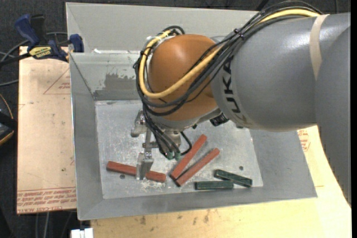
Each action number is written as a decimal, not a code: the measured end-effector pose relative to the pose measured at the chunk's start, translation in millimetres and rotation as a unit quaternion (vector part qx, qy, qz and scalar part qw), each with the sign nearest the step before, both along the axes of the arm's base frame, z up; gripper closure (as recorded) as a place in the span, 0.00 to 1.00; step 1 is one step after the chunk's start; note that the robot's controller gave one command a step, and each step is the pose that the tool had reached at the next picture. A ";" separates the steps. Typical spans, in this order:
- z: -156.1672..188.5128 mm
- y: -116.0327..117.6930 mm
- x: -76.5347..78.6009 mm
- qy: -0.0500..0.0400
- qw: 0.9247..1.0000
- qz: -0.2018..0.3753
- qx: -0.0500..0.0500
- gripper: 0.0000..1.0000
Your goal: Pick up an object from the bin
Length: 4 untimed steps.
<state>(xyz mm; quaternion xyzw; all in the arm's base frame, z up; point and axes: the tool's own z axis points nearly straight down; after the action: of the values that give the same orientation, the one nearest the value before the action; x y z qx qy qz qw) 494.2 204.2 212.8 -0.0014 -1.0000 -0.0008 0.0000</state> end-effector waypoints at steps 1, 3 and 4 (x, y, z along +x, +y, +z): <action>-20.8 -9.4 2.6 0.001 1.000 0.000 -0.001 0.00; -135.0 0.0 48.7 -0.011 0.985 0.174 0.003 1.00; -135.0 0.0 48.7 -0.011 0.985 0.174 0.003 1.00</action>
Offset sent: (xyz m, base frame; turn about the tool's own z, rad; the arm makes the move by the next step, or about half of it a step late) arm 0.0035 0.0049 -0.1365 -0.2859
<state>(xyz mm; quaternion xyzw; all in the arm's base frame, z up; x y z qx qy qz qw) 542.9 204.2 77.8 0.1724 -0.9850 -0.0040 -0.0105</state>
